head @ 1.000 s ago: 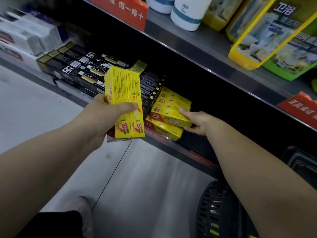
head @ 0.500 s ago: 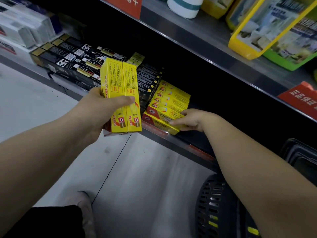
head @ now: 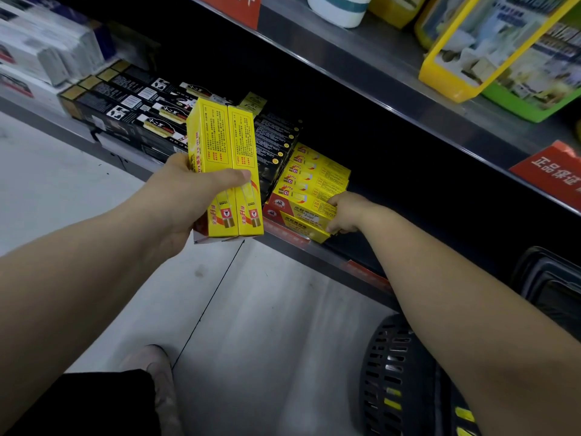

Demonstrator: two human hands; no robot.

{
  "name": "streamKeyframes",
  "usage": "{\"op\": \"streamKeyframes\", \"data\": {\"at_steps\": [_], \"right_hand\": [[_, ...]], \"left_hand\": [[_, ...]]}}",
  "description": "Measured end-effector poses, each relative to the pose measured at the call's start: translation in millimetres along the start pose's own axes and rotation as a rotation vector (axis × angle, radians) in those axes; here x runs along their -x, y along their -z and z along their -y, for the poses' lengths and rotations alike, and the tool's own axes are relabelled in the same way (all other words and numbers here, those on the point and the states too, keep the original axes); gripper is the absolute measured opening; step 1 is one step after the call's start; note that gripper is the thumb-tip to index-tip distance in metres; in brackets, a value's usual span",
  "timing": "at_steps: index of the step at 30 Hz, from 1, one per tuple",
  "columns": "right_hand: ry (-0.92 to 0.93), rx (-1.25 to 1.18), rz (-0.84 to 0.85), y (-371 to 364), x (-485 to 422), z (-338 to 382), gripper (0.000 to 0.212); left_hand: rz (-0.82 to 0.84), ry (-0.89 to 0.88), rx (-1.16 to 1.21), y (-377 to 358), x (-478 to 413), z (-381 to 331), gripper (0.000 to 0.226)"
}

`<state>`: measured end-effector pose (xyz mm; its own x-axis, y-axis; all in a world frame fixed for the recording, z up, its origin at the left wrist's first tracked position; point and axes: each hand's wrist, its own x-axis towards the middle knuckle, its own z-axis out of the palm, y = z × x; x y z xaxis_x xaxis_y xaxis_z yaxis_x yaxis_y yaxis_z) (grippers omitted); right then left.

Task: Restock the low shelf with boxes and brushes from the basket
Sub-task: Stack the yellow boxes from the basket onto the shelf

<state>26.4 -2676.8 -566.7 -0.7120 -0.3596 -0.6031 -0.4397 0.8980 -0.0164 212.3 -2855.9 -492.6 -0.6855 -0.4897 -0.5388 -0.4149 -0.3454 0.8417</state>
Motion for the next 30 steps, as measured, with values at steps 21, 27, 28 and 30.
{"op": "streamKeyframes", "data": {"at_steps": [21, 27, 28, 30], "right_hand": [[0.626, -0.686, 0.048, 57.8, 96.4, 40.2, 0.113], [0.5, -1.257, 0.083, 51.2, 94.2, 32.7, 0.04], [0.482, -1.279, 0.091, 49.9, 91.7, 29.1, 0.036], [0.421, -1.313, 0.084, 50.3, 84.6, 20.2, 0.03]], "left_hand": [[0.263, 0.078, -0.007, -26.5, -1.3, 2.3, 0.053], [0.4, 0.079, -0.055, -28.4, 1.9, 0.3, 0.077], [0.412, 0.085, -0.047, -29.3, 3.1, 0.5, 0.078], [0.354, 0.069, -0.016, -30.7, 3.3, 0.4, 0.079]]}}
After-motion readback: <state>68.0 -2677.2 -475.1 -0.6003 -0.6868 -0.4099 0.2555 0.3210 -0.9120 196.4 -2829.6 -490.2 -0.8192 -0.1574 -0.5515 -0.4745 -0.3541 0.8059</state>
